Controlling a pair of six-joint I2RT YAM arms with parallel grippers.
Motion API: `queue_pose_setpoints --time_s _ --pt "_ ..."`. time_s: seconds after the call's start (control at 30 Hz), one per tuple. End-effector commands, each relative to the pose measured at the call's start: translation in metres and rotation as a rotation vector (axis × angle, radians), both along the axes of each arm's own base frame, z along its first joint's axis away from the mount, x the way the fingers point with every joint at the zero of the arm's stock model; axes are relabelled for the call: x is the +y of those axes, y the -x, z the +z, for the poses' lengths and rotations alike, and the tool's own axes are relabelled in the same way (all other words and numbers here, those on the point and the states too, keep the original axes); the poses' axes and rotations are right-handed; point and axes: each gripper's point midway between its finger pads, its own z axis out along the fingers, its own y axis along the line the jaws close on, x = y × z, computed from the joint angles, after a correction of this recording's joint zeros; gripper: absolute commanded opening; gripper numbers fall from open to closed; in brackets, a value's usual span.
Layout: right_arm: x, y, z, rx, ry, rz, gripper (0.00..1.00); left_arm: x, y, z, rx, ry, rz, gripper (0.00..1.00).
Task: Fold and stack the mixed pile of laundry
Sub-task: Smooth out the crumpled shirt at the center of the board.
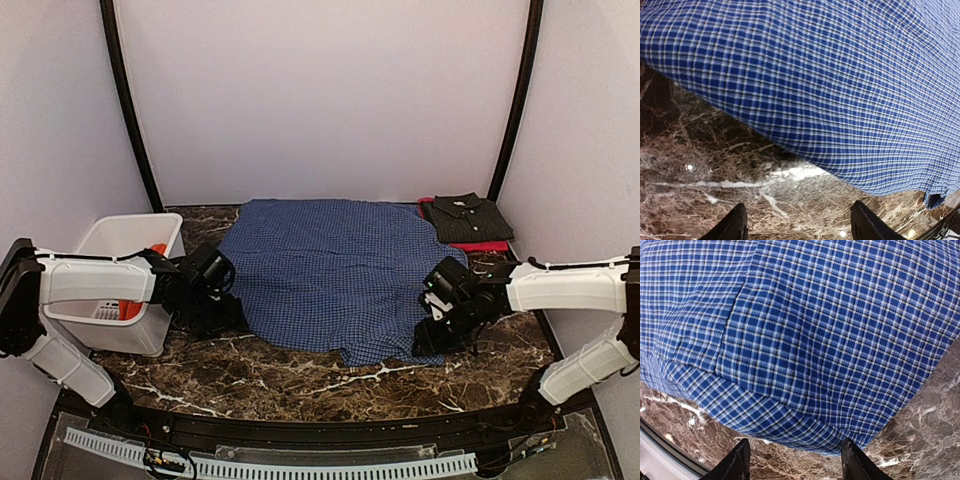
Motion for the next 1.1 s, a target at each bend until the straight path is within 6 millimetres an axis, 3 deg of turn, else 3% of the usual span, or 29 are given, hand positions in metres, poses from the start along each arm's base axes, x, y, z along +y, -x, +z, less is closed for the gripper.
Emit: queue_pose_setpoints --time_s 0.0,0.17,0.3,0.5,0.8,0.93,0.97,1.07 --pt "-0.005 -0.018 -0.004 -0.066 0.131 -0.014 0.59 0.017 0.012 -0.008 0.048 -0.049 0.111 0.7" --pt "-0.002 -0.02 -0.022 -0.041 0.159 0.01 0.48 0.021 0.001 -0.013 0.036 -0.093 0.157 0.7" --pt "-0.002 -0.022 -0.023 -0.05 0.163 0.006 0.34 0.017 -0.008 -0.017 0.017 -0.083 0.189 0.68" --pt "-0.003 -0.029 -0.01 -0.1 0.156 -0.002 0.0 0.015 -0.025 -0.014 -0.035 -0.102 0.211 0.66" --pt "-0.006 -0.035 0.015 -0.172 0.134 -0.032 0.0 0.005 -0.046 -0.016 -0.09 -0.092 0.217 0.6" --pt "-0.011 -0.037 0.026 -0.202 0.139 -0.052 0.0 0.01 -0.045 -0.02 -0.071 -0.13 0.233 0.47" --pt "-0.012 -0.036 0.027 -0.202 0.141 -0.056 0.0 0.012 -0.041 -0.021 -0.058 -0.137 0.233 0.34" --pt "-0.016 -0.031 0.031 -0.193 0.131 -0.076 0.0 0.016 -0.029 -0.015 -0.036 -0.116 0.237 0.14"
